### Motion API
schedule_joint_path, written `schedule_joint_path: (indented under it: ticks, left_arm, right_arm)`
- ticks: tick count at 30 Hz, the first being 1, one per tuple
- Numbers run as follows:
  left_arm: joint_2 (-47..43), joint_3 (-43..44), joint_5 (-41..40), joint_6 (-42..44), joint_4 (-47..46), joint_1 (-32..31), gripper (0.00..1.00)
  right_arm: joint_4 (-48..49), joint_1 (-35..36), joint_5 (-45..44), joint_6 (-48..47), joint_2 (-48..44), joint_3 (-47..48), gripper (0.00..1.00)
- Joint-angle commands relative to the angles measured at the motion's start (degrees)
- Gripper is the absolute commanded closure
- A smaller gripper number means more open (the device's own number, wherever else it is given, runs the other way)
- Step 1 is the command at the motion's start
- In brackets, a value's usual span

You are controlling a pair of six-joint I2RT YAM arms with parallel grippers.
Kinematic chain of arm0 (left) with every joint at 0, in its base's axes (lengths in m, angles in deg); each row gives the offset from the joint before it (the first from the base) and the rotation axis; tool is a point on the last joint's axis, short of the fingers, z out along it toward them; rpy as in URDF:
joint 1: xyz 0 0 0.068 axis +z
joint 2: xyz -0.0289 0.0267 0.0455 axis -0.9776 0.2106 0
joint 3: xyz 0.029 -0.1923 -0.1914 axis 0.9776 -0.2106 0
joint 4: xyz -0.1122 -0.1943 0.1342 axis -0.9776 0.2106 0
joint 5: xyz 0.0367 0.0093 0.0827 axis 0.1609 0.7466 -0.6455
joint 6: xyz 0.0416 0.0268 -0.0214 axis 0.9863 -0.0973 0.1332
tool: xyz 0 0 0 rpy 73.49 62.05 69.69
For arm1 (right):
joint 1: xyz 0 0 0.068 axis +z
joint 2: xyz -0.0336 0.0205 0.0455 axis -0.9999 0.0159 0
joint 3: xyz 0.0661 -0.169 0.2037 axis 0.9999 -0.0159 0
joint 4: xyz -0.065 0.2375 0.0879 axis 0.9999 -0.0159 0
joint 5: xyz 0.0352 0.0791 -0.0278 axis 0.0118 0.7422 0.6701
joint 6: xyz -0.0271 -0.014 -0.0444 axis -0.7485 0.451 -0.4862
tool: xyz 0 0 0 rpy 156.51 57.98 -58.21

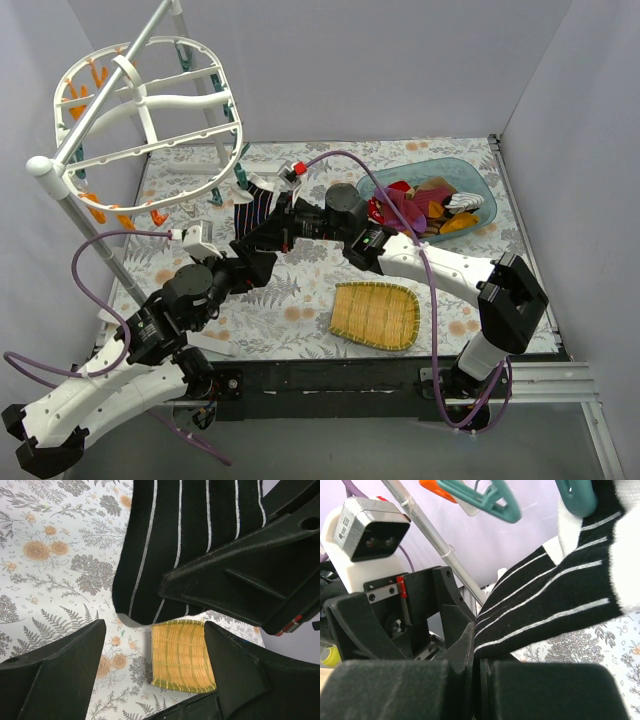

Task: Remove the socks clipped to the hanger
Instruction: Remove the sock from the hanger.

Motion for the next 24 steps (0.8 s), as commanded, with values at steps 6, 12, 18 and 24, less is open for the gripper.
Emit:
schedule_joint_path:
  ticks: [6,12,18,24]
  left_arm:
    - [0.13,-3.02,-3.47,4.02,-7.52,0.40,0.21]
    - [-1.02,-4.51,-3.65,5.25,-11.39,0.31,0.26]
    - [-1.19,-5.31,-3.38,5.51,-12.71,0.31,0.41]
    - [-1.81,-5.74,-4.08,5.07,-12.54,0.31,0.60]
  right_arm:
    - [0.92,1.07,-1.47,3.13,1.09,3.81,0.99]
    - [1.09,1.34,-2.26,4.36,1.62,4.08,0.99]
    - [1.62,1.51,-3.58,5.94,2.24,3.99,0.99]
    - [1.79,1.69,-3.41,6.82,3.12,4.95,0.99]
